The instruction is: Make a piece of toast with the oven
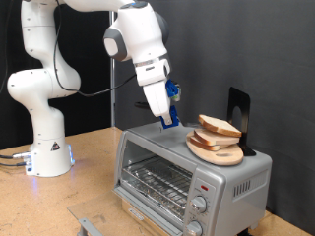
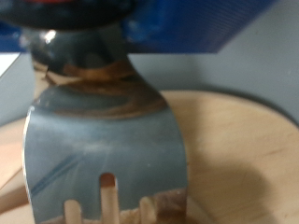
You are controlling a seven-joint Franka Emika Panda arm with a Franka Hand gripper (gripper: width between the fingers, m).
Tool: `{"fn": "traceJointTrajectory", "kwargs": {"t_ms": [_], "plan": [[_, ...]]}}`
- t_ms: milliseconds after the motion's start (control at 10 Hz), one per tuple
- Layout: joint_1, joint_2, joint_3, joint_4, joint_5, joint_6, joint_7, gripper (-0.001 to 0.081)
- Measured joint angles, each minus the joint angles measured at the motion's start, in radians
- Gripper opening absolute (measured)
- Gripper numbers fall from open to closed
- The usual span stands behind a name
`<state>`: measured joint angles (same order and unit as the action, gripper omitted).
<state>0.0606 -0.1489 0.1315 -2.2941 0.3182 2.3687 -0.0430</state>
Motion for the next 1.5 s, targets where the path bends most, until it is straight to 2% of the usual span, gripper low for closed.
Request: {"fn": "traceJointTrajectory", "kwargs": {"t_ms": [300,500,900,1500], "plan": [[-0.001,0.017,0.0,0.034,-0.06,-0.108,0.047,0.0384],[-0.001,0.026,0.0,0.054,-0.062,-0.15,0.073,0.0384],[-0.001,0.062,0.0,0.105,-0.062,-0.17,0.121,0.0384],[0.0,0.158,0.013,0.209,-0.111,-0.19,0.194,0.0384]]}}
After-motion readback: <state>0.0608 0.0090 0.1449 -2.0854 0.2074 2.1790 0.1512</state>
